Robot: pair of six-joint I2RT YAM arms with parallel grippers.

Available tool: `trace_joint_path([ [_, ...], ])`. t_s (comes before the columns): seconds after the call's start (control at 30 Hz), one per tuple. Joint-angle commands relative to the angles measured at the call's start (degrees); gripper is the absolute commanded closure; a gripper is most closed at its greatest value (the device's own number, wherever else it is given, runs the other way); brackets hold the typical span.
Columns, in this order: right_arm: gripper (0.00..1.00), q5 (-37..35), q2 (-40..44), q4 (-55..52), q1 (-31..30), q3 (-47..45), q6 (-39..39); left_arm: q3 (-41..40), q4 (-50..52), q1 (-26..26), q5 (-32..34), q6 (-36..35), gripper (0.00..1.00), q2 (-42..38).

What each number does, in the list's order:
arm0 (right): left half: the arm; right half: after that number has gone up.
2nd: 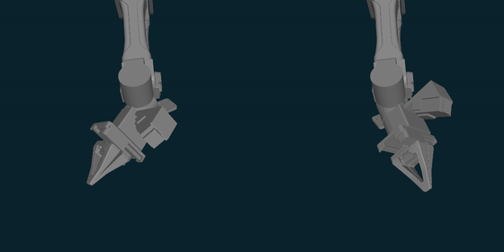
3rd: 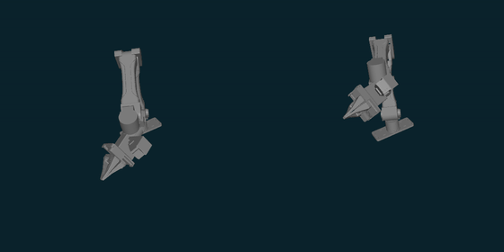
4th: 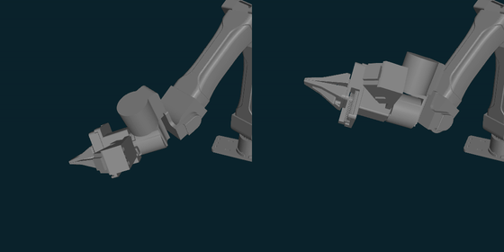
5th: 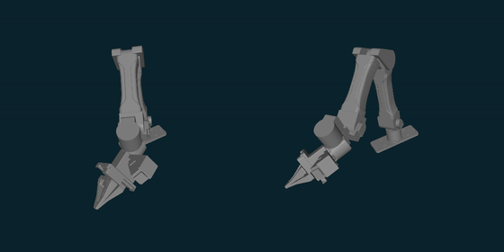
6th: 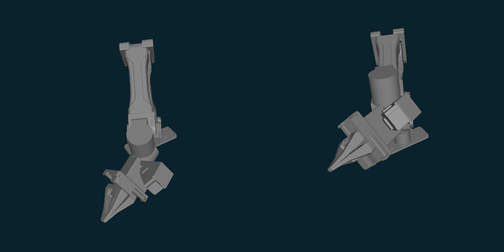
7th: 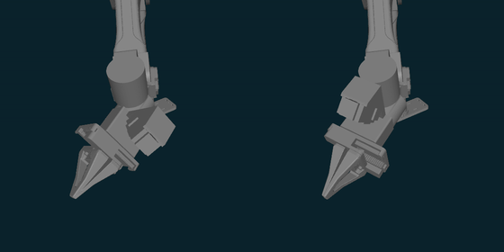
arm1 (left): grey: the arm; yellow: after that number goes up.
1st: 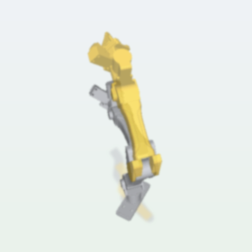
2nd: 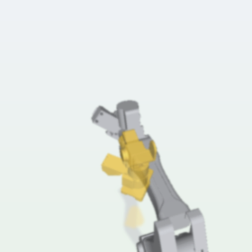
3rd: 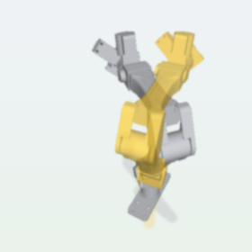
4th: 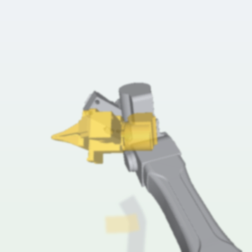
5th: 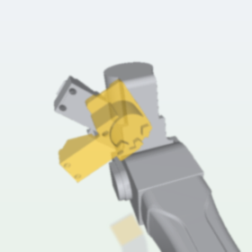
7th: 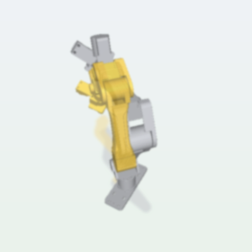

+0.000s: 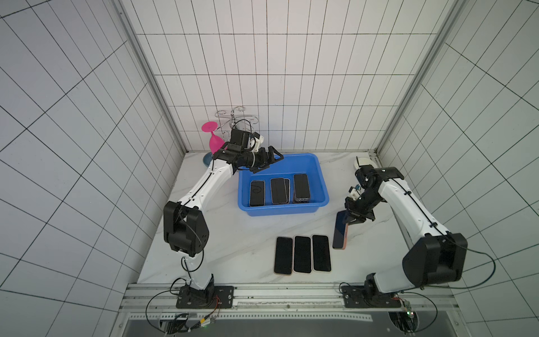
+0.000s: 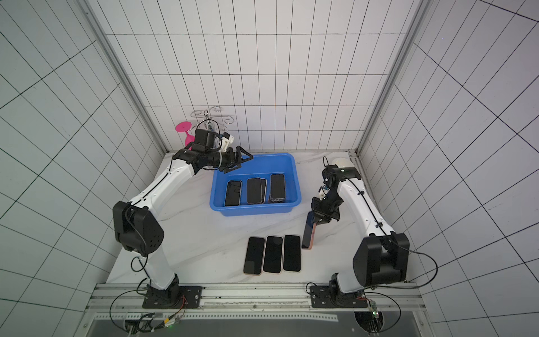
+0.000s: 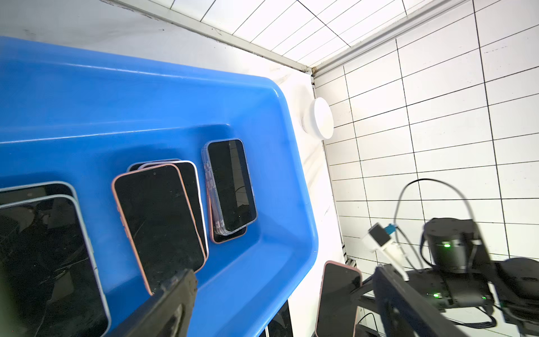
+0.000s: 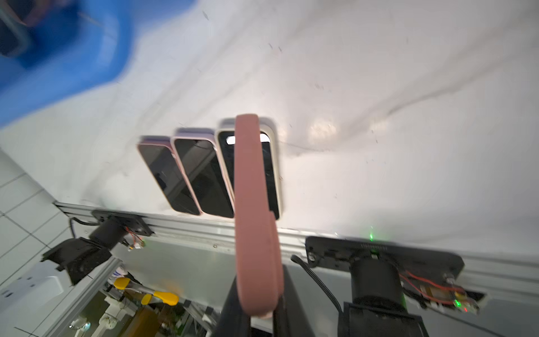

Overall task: Take the phone out of the storage box
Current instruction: Place the phone at the center of the board.

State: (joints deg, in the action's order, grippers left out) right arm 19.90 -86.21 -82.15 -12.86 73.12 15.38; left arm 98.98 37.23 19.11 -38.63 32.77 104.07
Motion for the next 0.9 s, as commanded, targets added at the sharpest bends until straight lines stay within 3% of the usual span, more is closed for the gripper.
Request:
trace_joint_path([
  [0.0,1.0,-3.97,-2.06,-0.22,-0.81,-4.04,-1.75,-1.13,-1.14,0.68,1.4,-0.49,0.02,0.51],
  [0.3,1.0,2.06,-12.05,9.59,-8.99,-8.71,-1.46,-3.98,-0.29,0.57,4.35,-1.46,0.02,1.0],
  [0.57,1.0,1.58,-13.73,13.77,-7.96,-12.3,-0.88,-4.93,1.69,0.4,6.65,-2.95,0.02,1.31],
  [0.67,0.72,1.11,-13.33,14.21,-4.69,-13.77,-0.79,-5.21,2.24,0.22,7.67,-3.42,0.02,1.56],
  [0.73,0.59,0.26,-13.04,14.12,-2.32,-14.36,-0.57,-5.28,2.66,0.13,8.38,-3.82,0.02,1.82],
  [0.87,0.47,0.21,-13.5,14.03,1.19,-14.16,-0.59,-4.7,3.62,0.13,9.96,-4.1,0.02,2.77],
])
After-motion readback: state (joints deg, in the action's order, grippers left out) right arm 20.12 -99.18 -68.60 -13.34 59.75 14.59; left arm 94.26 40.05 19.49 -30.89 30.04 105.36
